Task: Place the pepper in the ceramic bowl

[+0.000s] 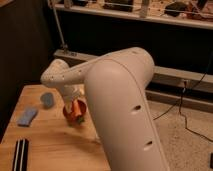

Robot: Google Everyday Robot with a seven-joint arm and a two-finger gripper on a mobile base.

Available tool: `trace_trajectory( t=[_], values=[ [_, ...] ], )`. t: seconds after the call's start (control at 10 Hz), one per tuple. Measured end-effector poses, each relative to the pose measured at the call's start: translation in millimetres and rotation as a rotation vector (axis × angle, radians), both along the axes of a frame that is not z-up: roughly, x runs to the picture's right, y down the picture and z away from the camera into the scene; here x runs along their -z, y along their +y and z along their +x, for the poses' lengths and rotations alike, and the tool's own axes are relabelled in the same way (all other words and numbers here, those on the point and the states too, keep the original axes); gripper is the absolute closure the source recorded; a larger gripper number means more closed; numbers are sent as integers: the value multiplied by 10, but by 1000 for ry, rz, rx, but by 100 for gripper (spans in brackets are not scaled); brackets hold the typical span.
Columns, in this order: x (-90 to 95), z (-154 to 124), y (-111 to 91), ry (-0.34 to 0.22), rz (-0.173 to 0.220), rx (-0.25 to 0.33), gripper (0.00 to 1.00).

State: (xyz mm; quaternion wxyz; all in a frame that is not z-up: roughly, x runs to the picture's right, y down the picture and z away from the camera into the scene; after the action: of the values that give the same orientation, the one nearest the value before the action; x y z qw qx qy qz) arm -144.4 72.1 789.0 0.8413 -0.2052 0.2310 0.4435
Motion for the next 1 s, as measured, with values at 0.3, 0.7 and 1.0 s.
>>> trace_trajectory(
  t=[0.3, 0.7, 1.0],
  values=[
    [185, 498, -105, 108, 60, -92, 20],
    [297, 998, 212, 202, 56, -191, 20],
    [302, 955, 216, 194, 56, -188, 20]
  ],
)
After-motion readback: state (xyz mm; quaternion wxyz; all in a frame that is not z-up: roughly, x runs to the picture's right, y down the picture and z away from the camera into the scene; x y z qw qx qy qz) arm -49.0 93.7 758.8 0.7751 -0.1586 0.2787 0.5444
